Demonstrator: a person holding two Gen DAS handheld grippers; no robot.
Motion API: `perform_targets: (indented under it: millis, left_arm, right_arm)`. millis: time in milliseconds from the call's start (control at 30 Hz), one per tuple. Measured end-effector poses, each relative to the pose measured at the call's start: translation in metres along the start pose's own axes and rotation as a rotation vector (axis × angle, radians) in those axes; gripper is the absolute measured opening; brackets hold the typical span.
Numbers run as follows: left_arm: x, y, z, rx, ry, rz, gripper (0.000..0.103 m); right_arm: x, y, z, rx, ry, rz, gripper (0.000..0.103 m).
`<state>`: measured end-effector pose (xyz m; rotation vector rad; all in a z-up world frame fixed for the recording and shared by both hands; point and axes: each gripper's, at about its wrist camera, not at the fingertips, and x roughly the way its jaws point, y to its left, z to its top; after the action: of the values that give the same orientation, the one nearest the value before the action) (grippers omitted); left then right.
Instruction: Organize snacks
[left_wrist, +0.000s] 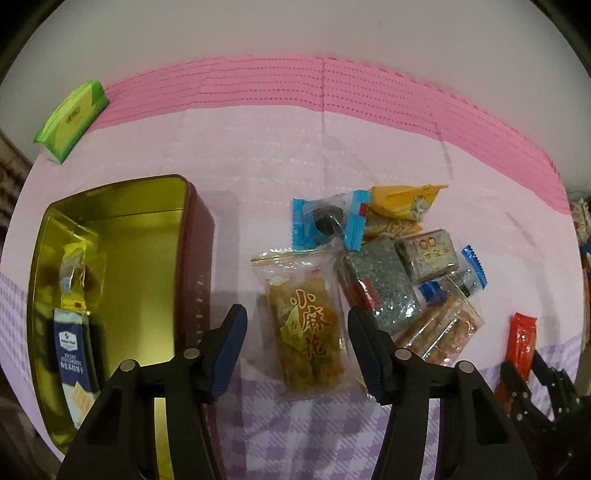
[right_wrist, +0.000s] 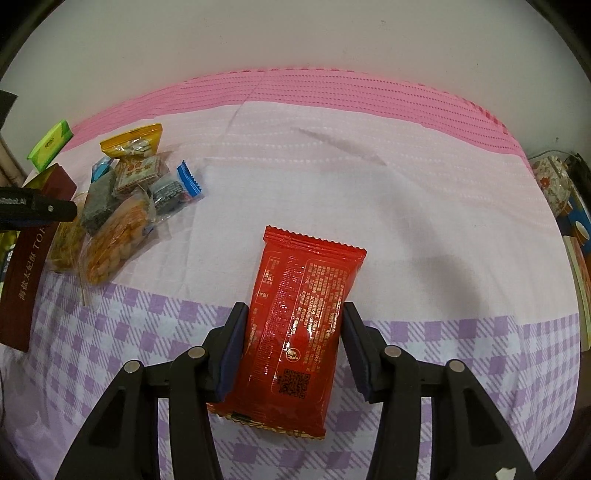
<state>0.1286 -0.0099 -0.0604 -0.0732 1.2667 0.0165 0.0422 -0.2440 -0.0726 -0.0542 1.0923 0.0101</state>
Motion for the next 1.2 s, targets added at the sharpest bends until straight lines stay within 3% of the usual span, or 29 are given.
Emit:
perform_targets:
  millis: [300,367,467,900,1200]
  left_arm:
    - [0.017,-0.006,0.001,0.025,0.009,0.033,0.053]
    - [0.017,-0.007,0.001,0.031,0.005,0.025,0.045]
    - [0.02,-0.01,-0.001,0.025,0.01,0.019,0.042]
    - [0.015,-0.026,-0.012,0.066,-0.004,0.045,0.041]
    - [0.006,-0.024,-0.017,0.097,0.001,0.019,0.039]
  right_arm:
    - [0.0,0.0,-0.001,0.002,0.0,0.0,0.047]
    - [0.0,0.0,0.0,0.002,0.0,-0.001,0.047]
    - [0.0,0.001,-0.001,0.005,0.0,-0.001,0.048]
    - [0.0,0.001,0.0,0.008,0.0,-0.001,0.048]
    - [0.0,0.001,-0.001,0.008,0.0,-0.001,0.049]
